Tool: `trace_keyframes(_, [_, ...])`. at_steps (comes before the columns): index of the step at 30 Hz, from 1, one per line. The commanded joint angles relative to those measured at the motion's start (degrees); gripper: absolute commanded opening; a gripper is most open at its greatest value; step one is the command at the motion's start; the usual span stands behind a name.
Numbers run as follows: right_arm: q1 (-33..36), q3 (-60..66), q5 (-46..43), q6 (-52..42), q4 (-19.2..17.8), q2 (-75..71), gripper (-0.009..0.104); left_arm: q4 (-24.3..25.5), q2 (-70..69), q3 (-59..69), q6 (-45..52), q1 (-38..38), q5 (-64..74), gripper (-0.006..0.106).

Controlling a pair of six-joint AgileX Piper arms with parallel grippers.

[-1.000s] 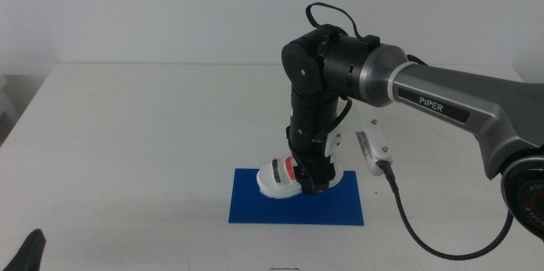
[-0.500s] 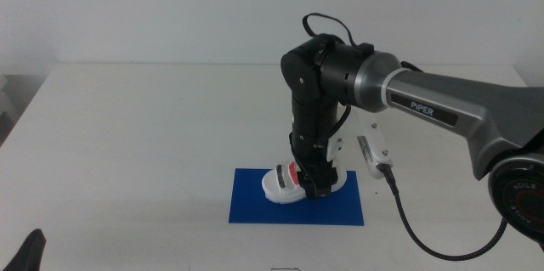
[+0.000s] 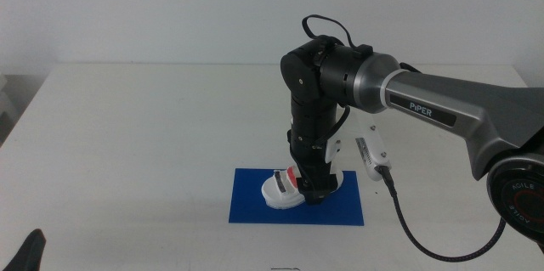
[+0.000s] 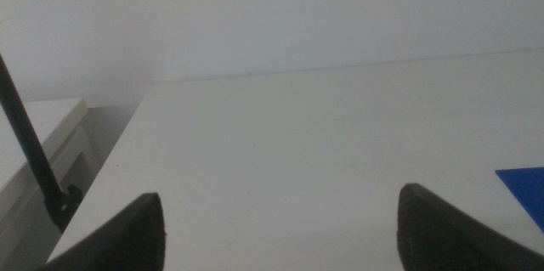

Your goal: Use one arm to grab the shoe from the table and place it on the mat.

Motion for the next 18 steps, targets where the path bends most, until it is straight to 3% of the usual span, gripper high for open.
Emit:
trace_keyframes(1, [-0.4,-1.7,5.1,1.0,-0.1,-3.6,0.068,-0.5,-0.9,-0.2,-0.8,-0.3,-4.8,0.094])
trace_keyframes(7, [-0.4,-1.7,4.9,0.8,1.9,-4.2,0.076,-0.5,-0.9,-0.2,-0.8,-0.3,-4.8,0.094])
trace_keyframes(18, [-0.4,-1.7,5.1,-8.8,4.5,-10.9,0.076,-0.5,-0.9,-0.2,-0.8,-0.3,-4.8,0.094])
